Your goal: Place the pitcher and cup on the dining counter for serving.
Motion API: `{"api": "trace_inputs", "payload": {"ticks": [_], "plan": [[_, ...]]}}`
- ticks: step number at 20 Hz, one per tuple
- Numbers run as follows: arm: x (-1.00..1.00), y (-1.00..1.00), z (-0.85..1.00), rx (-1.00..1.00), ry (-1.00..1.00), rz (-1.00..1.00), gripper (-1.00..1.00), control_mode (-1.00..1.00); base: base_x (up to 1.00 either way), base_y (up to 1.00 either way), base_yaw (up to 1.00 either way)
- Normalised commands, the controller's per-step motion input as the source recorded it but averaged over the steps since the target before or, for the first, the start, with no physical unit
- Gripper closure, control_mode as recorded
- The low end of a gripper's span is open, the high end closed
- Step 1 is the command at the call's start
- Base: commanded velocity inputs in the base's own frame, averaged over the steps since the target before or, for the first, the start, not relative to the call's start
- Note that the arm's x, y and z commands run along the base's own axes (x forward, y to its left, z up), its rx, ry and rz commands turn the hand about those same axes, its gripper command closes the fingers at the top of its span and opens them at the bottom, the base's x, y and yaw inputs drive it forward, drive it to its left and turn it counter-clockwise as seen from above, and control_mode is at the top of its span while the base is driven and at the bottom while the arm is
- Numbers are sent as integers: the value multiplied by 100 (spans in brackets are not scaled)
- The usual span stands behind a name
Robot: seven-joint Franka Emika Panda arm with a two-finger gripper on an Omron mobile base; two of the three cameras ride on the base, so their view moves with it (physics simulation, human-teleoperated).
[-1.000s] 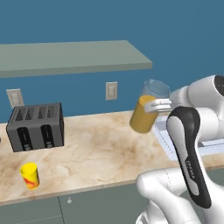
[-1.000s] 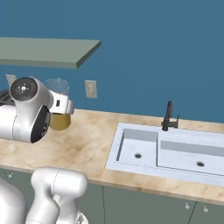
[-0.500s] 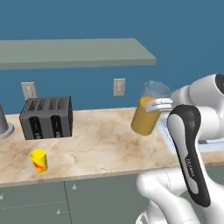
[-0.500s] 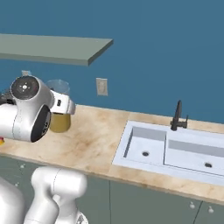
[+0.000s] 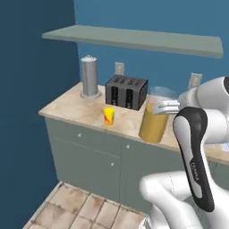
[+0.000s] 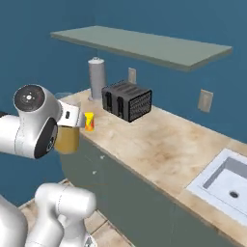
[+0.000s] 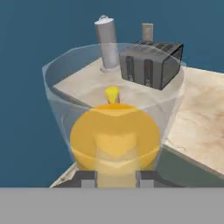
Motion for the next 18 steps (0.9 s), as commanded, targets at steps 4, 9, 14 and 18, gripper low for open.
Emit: {"api": "trace_inputs", "payload": {"ticks": [4,9,14,18], "plan": [[0,0,0,0,0,0,100,100,-15,0,100],[0,0,0,0,0,0,100,100,0,0,100],[0,0,0,0,0,0,100,100,0,0,100],[0,0,0,0,0,0,100,100,0,0,100]]}}
